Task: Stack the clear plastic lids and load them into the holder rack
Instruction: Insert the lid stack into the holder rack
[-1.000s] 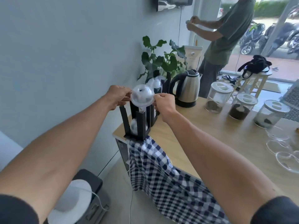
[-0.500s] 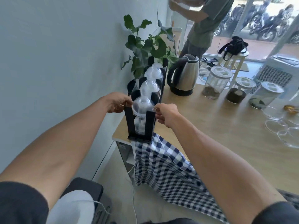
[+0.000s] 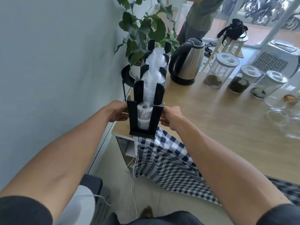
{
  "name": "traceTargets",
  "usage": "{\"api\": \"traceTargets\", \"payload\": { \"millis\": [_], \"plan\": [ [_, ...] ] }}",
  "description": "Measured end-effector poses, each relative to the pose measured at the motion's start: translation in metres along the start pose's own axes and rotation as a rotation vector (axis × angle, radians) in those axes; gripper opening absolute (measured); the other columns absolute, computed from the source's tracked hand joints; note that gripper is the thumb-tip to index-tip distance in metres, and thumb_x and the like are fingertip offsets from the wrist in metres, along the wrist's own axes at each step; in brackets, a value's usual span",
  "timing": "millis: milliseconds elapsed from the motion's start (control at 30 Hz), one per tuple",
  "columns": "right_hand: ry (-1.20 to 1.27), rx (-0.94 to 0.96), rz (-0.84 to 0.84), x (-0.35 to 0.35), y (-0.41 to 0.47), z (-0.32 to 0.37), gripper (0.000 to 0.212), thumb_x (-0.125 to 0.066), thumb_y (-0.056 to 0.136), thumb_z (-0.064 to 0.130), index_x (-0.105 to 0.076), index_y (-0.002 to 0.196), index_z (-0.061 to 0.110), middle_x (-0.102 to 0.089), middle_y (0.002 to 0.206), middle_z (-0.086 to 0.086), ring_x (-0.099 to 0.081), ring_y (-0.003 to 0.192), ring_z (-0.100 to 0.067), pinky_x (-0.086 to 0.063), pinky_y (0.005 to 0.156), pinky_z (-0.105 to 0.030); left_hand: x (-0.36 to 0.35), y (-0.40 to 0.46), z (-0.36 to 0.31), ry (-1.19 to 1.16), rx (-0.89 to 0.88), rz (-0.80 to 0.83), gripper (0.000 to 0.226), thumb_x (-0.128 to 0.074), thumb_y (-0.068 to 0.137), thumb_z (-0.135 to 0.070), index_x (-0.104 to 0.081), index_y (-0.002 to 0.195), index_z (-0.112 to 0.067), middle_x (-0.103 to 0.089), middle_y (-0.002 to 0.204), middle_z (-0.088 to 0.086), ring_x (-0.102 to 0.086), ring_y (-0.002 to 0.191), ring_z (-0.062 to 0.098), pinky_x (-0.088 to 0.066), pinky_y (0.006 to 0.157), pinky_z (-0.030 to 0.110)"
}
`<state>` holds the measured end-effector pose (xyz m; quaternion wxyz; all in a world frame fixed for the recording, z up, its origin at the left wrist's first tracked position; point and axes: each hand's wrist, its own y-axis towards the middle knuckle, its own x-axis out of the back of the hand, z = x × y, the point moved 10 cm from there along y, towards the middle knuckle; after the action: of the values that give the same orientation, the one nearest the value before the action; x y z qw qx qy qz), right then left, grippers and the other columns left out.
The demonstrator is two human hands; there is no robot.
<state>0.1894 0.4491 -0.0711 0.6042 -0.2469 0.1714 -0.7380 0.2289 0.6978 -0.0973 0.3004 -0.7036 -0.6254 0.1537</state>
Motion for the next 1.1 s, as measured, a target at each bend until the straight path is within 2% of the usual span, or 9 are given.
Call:
{"api": "traceTargets", "payload": {
  "millis": [233,367,500,667,800,867,933,1000,1100],
  "plan": [
    [-0.029,-0.025,-0.008,-0.002,0.007,-0.013,0.011,-0.070,0.087,0.007,-0.070,0.077,0.004,-0.066,0.056,-0.003,-0.059,0.041,-0.011,-0.044,0.054,-0.028,-0.002,-0.004,-0.002,0.018,-0.045,-0.076,0.024,-0.073,0.081,-0.011,-0.070,0.105,-0.008,-0.068,0.086,0.011,-0.063,0.056,0.015,-0.046,0.063,0.028],
    [-0.043,-0.006,-0.015,-0.003,0.009,-0.014,0.012,-0.073,0.086,0.012,-0.072,0.078,0.003,-0.067,0.060,-0.005,-0.059,0.044,-0.012,-0.042,0.051,-0.027,-0.002,-0.009,0.001,0.044,-0.041,-0.098,0.030,-0.067,0.087,-0.012,-0.072,0.114,-0.001,-0.069,0.081,0.009,-0.063,0.044,0.010,-0.045,0.062,0.027],
    [-0.077,0.044,-0.004,0.003,0.003,-0.004,0.016,-0.071,0.083,0.018,-0.074,0.081,0.003,-0.074,0.070,-0.008,-0.068,0.059,-0.019,-0.047,0.057,-0.030,-0.003,-0.028,-0.012,0.028,-0.058,-0.140,0.011,-0.064,0.093,-0.016,-0.070,0.096,-0.008,-0.067,0.077,0.005,-0.066,0.061,0.018,-0.046,0.068,0.030],
    [-0.166,0.203,-0.010,0.023,-0.011,0.034,0.017,-0.062,0.076,0.029,-0.066,0.076,0.012,-0.065,0.068,-0.005,-0.057,0.063,-0.022,-0.045,0.059,-0.032,0.015,-0.067,-0.057,0.035,-0.114,-0.307,0.007,-0.065,0.087,-0.016,-0.064,0.082,-0.011,-0.070,0.079,0.005,-0.068,0.069,0.018,-0.052,0.082,0.034],
    [-0.267,0.445,-0.036,0.047,-0.036,0.081,0.028,-0.060,0.090,0.033,-0.068,0.083,0.007,-0.066,0.076,-0.003,-0.056,0.070,-0.022,-0.047,0.064,-0.033,0.017,-0.098,-0.106,0.121,-0.229,-0.409,0.022,-0.071,0.080,-0.030,-0.067,0.090,-0.011,-0.065,0.085,0.008,-0.060,0.070,0.021,-0.046,0.069,0.033],
    [-0.381,0.576,-0.043,0.061,-0.053,0.101,0.030,-0.056,0.096,0.041,-0.069,0.091,0.013,-0.069,0.086,-0.001,-0.061,0.083,-0.027,-0.051,0.077,-0.038,0.007,-0.112,-0.129,0.252,-0.309,-0.459,0.032,-0.072,0.072,-0.041,-0.066,0.089,-0.015,-0.061,0.088,0.009,-0.056,0.078,0.024,-0.044,0.068,0.034],
    [-0.572,0.696,-0.067,0.078,-0.067,0.112,0.036,-0.050,0.098,0.051,-0.067,0.110,0.022,-0.070,0.111,-0.001,-0.061,0.111,-0.030,-0.048,0.099,-0.047,-0.015,-0.126,-0.148,0.478,-0.363,-0.502,0.042,-0.069,0.078,-0.050,-0.069,0.109,-0.022,-0.067,0.112,0.009,-0.061,0.103,0.028,-0.050,0.090,0.039],
    [-0.757,0.729,-0.081,0.099,-0.074,0.111,0.062,-0.044,0.099,0.059,-0.049,0.150,0.024,-0.049,0.156,-0.008,-0.038,0.147,-0.032,-0.031,0.119,-0.055,-0.047,-0.138,-0.158,0.709,-0.363,-0.535,0.069,-0.059,0.086,-0.057,-0.053,0.147,-0.025,-0.055,0.150,0.008,-0.052,0.135,0.032,-0.042,0.112,0.046],
    [-0.875,0.743,-0.128,0.146,-0.082,0.100,0.074,-0.040,0.100,0.063,-0.032,0.161,0.022,-0.026,0.170,-0.009,-0.016,0.158,-0.030,-0.018,0.122,-0.056,-0.108,-0.152,-0.166,0.974,-0.407,-0.565,0.080,-0.048,0.089,-0.066,-0.036,0.158,-0.028,-0.038,0.163,0.008,-0.040,0.146,0.033,-0.038,0.114,0.050]
  ]
}}
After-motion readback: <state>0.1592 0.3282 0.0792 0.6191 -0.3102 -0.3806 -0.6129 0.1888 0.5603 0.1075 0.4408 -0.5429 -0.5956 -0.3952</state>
